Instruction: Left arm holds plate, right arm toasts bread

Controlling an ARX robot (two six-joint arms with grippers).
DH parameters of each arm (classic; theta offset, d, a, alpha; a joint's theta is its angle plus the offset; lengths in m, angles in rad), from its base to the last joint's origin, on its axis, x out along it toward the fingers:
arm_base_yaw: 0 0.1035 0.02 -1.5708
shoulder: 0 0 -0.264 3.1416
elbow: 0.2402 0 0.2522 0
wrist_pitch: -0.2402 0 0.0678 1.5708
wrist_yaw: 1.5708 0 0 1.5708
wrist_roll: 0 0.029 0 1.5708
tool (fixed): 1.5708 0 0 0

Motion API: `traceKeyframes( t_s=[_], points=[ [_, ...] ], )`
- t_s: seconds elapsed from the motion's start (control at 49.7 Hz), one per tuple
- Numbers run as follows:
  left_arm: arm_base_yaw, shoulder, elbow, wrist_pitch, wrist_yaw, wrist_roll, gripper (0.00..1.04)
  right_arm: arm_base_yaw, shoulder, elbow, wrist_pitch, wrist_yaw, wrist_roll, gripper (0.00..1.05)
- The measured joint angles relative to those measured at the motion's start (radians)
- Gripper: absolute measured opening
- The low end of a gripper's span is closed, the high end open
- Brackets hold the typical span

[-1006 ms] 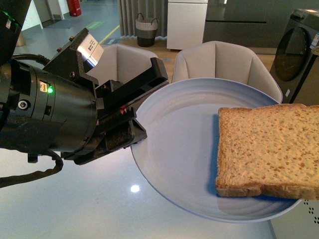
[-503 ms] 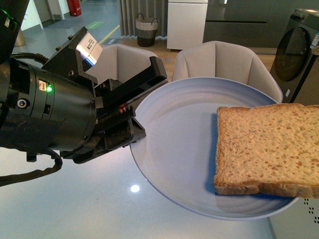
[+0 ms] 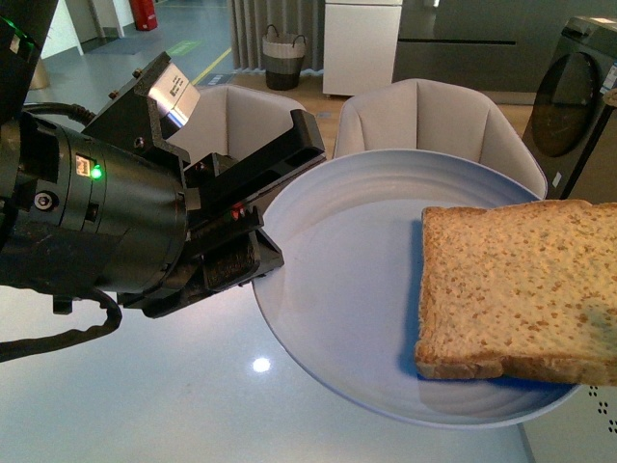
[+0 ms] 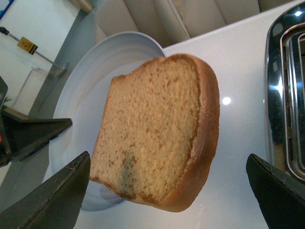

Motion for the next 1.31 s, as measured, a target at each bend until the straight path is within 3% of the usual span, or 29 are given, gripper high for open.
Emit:
traceKeyframes(
  t_s=[0.382, 0.745, 1.006, 1.208, 1.308],
  points=[
    [0.0, 0.0, 0.0, 0.0, 0.0, 0.0, 0.03, 0.027, 0.093, -0.013, 0.058, -0.01, 0.059, 0.96],
    [0.0, 0.0, 0.0, 0.0, 0.0, 0.0, 0.03, 0.037, 0.097, -0.017, 0.065, -0.045, 0.087, 0.47],
    [0.0, 0.0, 0.0, 0.0, 0.0, 0.0, 0.03, 0.051, 0.077, -0.019, 0.057, -0.05, 0.096, 0.05],
    [0.0, 0.0, 0.0, 0.0, 0.001, -0.001, 0.03, 0.043, 0.005, 0.003, 0.01, -0.038, 0.066, 0.03],
    [0.0, 0.0, 0.0, 0.0, 0.001, -0.004, 0.03, -0.003, -0.042, 0.059, -0.003, -0.01, 0.006, 0.03]
  ],
)
